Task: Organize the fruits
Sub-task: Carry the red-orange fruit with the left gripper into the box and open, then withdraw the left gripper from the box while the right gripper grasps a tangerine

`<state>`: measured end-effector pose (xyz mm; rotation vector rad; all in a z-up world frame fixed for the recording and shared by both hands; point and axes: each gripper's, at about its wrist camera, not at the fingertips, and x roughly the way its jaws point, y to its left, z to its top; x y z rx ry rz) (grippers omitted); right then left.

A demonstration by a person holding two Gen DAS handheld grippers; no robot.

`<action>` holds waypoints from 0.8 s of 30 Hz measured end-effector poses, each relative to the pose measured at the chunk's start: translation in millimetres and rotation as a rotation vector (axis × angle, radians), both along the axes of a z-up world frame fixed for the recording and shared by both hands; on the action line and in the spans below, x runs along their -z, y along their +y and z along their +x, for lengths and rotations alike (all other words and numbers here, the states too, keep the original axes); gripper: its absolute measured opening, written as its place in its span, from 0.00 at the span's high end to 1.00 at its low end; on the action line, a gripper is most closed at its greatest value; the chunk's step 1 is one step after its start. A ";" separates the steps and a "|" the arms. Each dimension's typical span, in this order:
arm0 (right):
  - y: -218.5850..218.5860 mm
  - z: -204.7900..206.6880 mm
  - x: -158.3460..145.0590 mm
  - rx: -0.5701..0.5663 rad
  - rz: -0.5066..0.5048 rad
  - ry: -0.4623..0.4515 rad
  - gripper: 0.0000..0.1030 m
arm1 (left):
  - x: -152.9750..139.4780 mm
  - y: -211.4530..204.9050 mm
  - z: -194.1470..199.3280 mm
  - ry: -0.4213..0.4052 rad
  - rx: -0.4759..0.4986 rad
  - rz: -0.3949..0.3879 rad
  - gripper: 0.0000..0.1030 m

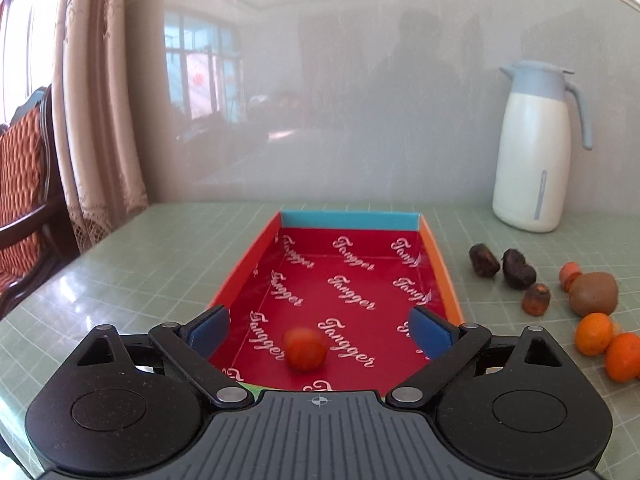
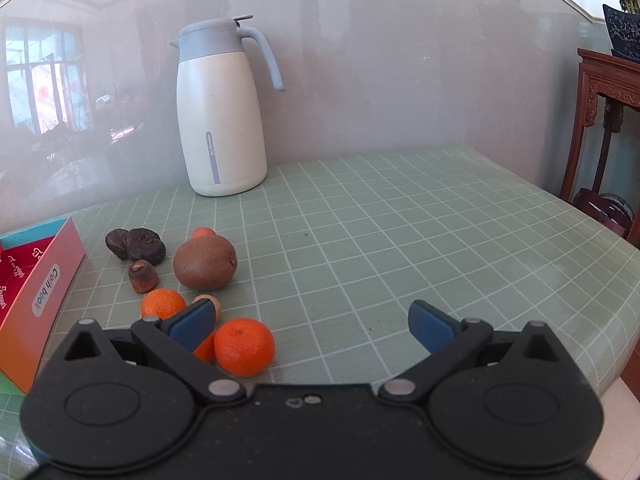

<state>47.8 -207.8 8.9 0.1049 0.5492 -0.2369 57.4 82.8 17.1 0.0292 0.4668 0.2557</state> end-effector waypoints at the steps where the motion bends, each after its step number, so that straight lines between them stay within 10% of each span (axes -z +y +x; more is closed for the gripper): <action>1: -0.4 0.2 0.4 0.000 -0.003 0.003 0.00 | -1.6 -0.9 -2.7 -0.005 0.003 0.006 0.06; 17: -15.6 -2.0 8.1 -0.059 0.040 0.028 0.00 | -20.3 2.9 -54.3 -0.118 -0.013 0.070 0.00; 24: -6.2 8.0 11.6 -0.145 0.071 0.050 0.21 | -20.9 15.6 -57.1 -0.123 -0.042 0.040 0.00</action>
